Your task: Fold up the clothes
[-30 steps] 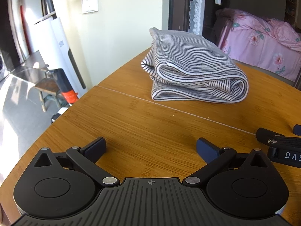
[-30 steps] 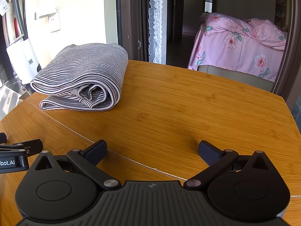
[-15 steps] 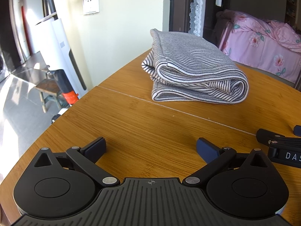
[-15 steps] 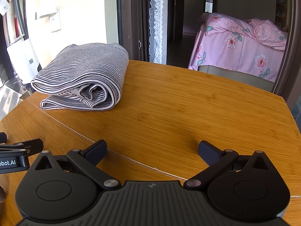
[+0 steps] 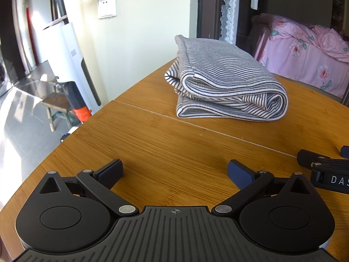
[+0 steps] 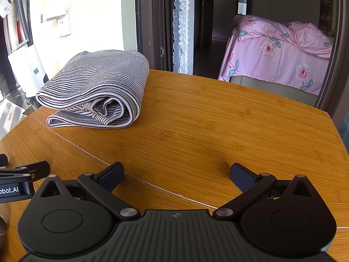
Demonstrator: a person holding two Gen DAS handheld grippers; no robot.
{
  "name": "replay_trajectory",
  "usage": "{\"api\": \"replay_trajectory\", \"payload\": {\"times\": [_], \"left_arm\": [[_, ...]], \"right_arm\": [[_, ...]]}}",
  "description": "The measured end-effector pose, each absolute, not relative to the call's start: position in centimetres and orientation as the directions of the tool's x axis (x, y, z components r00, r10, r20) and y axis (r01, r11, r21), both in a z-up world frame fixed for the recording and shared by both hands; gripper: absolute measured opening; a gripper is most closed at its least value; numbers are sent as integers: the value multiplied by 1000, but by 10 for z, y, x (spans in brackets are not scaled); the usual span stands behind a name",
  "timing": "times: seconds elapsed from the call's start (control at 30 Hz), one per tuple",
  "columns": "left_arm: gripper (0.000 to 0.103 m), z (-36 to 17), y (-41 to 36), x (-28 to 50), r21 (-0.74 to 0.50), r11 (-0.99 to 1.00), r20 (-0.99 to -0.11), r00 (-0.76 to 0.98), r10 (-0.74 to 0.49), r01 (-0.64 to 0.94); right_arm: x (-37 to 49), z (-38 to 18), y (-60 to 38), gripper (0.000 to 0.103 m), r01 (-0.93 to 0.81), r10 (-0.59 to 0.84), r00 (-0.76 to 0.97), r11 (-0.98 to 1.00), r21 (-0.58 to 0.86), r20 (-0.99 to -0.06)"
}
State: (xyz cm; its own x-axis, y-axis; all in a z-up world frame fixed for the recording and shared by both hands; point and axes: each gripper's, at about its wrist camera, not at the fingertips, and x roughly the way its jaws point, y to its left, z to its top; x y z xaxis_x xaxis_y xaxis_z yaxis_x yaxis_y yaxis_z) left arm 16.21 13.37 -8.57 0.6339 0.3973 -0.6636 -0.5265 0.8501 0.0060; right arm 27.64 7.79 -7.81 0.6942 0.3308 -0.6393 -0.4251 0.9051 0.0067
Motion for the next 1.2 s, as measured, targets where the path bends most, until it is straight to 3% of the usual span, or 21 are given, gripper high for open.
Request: {"api": "replay_trajectory", "payload": {"times": [1.2], "left_arm": [[103,-85,135,162,7,859,-669,636,385,-513]], "right_arm": [[276,-78,77,103,-425,331,695,905,7,-639]]}}
